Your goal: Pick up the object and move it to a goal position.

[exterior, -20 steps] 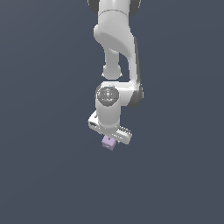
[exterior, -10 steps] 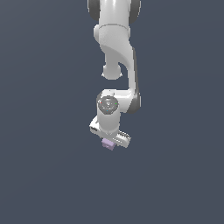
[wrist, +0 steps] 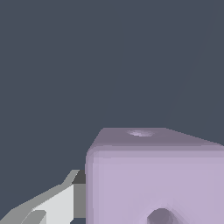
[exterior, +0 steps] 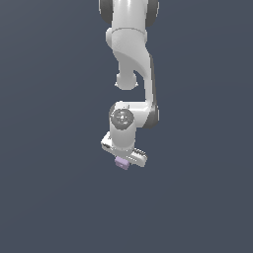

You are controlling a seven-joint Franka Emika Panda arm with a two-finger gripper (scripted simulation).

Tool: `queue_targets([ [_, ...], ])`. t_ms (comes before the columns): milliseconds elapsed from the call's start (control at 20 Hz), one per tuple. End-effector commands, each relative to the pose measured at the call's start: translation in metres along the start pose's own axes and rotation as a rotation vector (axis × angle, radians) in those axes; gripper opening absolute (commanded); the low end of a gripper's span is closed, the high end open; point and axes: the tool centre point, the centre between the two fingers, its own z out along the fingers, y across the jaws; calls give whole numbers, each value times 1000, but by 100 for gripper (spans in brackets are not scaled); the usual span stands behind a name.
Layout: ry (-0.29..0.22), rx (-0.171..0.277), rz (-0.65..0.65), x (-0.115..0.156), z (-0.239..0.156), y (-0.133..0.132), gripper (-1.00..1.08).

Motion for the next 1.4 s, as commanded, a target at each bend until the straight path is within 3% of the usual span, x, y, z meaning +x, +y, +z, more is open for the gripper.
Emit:
queue_targets([
  [0, 0, 0, 0, 0, 0, 0, -100],
  [600, 0, 0, 0, -13, -2, 14, -100],
  [1350, 0, 0, 0, -66, -8, 68, -100],
])
